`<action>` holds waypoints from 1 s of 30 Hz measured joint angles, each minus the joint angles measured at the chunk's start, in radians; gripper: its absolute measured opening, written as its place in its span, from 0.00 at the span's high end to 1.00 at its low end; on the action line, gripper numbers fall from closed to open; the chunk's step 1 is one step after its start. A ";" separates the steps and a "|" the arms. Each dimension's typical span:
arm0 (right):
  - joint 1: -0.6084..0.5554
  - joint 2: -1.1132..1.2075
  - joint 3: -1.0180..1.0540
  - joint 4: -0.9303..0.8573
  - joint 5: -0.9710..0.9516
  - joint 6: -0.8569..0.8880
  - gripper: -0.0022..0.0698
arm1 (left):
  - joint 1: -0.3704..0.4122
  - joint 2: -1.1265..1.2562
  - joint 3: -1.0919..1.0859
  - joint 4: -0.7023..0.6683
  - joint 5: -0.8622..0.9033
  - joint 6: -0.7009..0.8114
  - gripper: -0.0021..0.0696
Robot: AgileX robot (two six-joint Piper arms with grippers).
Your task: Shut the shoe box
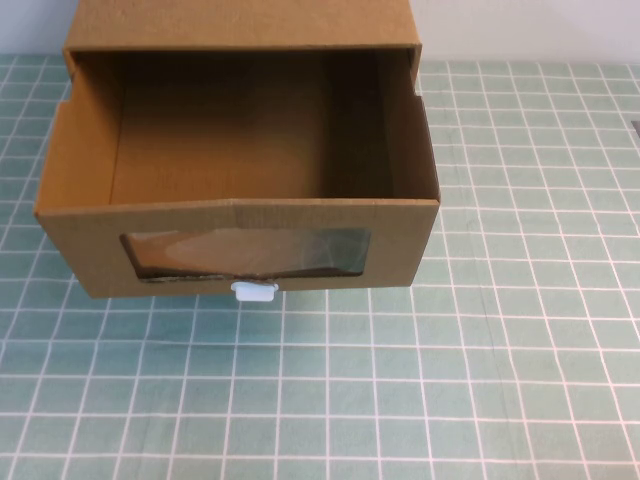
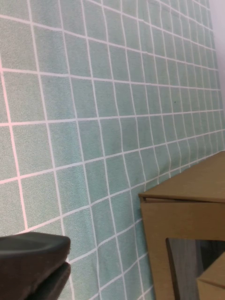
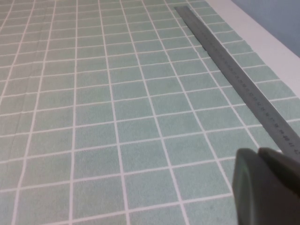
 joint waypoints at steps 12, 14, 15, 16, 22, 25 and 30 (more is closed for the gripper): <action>0.000 0.000 0.000 0.000 0.000 0.000 0.99 | 0.000 0.000 0.000 0.000 -0.002 0.000 0.98; 0.000 0.000 0.000 0.000 0.000 0.000 0.99 | 0.000 0.000 0.000 0.000 -0.005 0.000 0.98; 0.000 0.000 0.000 0.000 -0.002 0.000 0.99 | 0.000 0.000 0.000 -0.002 -0.012 0.000 0.98; 0.000 0.000 0.000 0.000 -0.008 0.000 0.99 | 0.000 0.000 0.000 -0.005 -0.023 -0.002 0.98; 0.000 0.000 0.000 0.000 -0.195 0.000 0.99 | 0.000 0.000 0.000 -0.046 -0.234 -0.054 0.98; 0.000 0.000 0.000 0.000 -0.366 0.000 0.99 | 0.000 0.000 0.000 -0.053 -0.422 -0.109 0.98; 0.000 0.000 0.000 -0.001 -0.669 0.000 0.99 | 0.000 0.000 0.000 -0.057 -0.737 -0.178 0.98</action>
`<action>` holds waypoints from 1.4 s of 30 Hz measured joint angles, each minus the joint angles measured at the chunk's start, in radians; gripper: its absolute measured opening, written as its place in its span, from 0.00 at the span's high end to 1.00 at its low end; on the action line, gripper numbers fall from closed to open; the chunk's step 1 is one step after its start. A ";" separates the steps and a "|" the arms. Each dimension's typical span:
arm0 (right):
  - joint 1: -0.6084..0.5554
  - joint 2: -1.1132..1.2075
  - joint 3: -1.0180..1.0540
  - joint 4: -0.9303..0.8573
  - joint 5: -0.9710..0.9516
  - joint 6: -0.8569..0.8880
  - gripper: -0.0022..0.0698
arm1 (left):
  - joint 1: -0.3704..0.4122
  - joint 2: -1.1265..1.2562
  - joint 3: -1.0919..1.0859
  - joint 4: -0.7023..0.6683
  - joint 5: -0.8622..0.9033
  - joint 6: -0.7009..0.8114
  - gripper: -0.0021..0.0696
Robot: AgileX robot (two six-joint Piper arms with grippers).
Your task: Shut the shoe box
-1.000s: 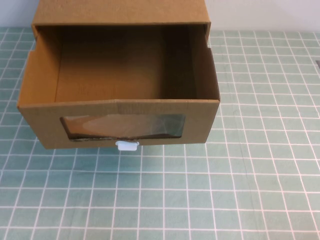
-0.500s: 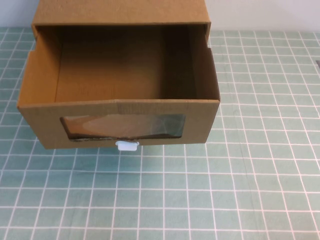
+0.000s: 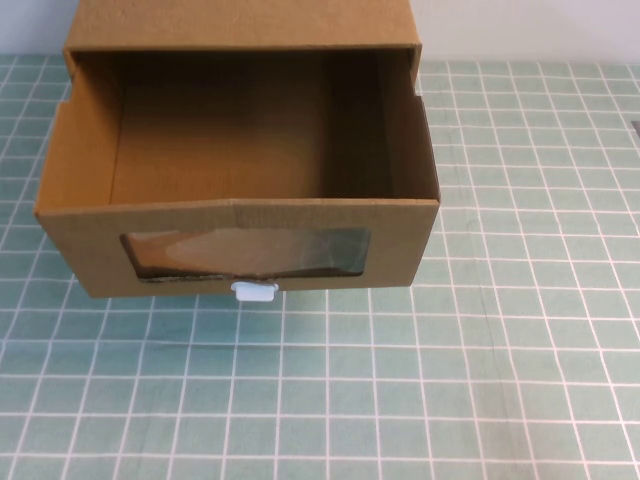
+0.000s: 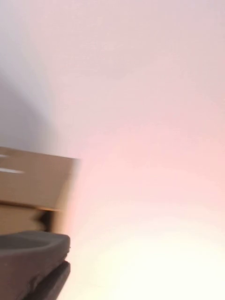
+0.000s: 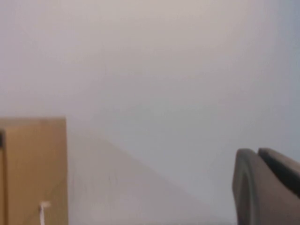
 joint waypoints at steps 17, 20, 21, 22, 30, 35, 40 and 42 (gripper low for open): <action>0.000 -0.007 0.000 0.103 -0.630 0.000 0.99 | 0.000 -0.002 0.000 -0.005 -0.427 -0.037 0.98; 0.000 -0.008 -0.053 0.235 -0.645 0.092 0.99 | 0.000 -0.004 -0.055 -0.005 -0.441 -0.030 0.98; 0.000 -0.008 -0.092 0.288 -0.624 0.132 0.99 | 0.000 -0.004 -0.092 -0.005 -0.421 -0.025 0.98; 0.000 -0.008 -0.139 0.339 -0.589 0.161 0.99 | 0.000 -0.004 -0.135 -0.005 -0.393 -0.020 0.98; 0.000 0.047 -0.612 0.447 -0.090 0.202 0.99 | 0.000 0.082 -0.543 -0.005 -0.137 -0.004 0.98; 0.000 0.243 -0.912 0.418 0.256 0.197 0.99 | 0.000 0.244 -0.834 -0.005 0.169 -0.004 0.98; 0.002 0.473 -1.151 0.378 0.681 0.094 0.99 | 0.000 0.438 -1.091 -0.003 0.639 -0.006 0.98; 0.014 0.555 -1.188 0.374 0.798 0.039 0.99 | 0.000 0.517 -1.152 -0.003 0.774 -0.006 0.98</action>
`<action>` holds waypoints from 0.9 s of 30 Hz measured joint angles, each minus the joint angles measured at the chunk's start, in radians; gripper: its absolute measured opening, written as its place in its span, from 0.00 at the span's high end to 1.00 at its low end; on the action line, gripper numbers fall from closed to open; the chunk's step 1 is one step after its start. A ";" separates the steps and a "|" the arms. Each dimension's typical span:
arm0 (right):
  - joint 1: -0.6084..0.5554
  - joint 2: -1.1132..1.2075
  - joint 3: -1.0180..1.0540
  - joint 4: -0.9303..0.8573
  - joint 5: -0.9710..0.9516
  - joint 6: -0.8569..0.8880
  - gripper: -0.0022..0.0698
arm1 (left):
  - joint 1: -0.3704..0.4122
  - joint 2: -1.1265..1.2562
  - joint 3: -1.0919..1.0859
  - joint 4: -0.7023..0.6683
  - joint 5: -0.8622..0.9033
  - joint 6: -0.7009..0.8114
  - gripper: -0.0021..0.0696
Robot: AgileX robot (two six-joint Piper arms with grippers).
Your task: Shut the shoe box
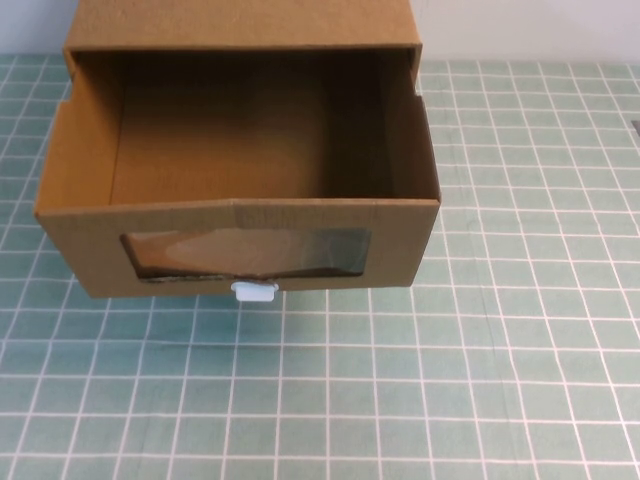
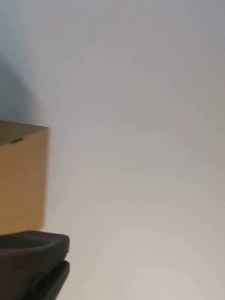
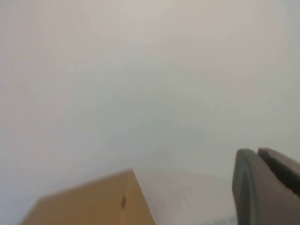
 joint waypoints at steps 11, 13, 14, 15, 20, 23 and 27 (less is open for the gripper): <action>0.121 0.121 -0.008 0.017 0.144 -0.119 0.99 | 0.000 0.213 -0.023 -0.003 0.218 0.010 0.98; 0.155 0.134 -0.008 0.017 0.146 -0.121 0.99 | 0.000 0.237 -0.023 -0.037 0.222 0.007 0.98; 0.176 0.144 -0.008 0.019 0.146 -0.121 0.99 | 0.000 0.252 -0.023 -0.062 0.222 0.010 0.98; 0.193 0.153 -0.008 0.023 0.146 -0.121 0.99 | 0.000 0.267 -0.023 -0.084 0.220 0.011 0.98; 0.298 0.223 -0.008 0.065 0.187 -0.255 0.99 | 0.000 0.397 -0.057 -0.247 0.266 0.170 0.98; 0.367 0.273 -0.008 0.100 0.238 -0.446 0.99 | 0.000 0.510 -0.119 -0.374 0.338 0.356 0.98; 0.451 0.348 -0.012 0.165 0.294 -0.645 0.99 | 0.000 0.654 -0.230 -0.492 0.450 0.511 0.98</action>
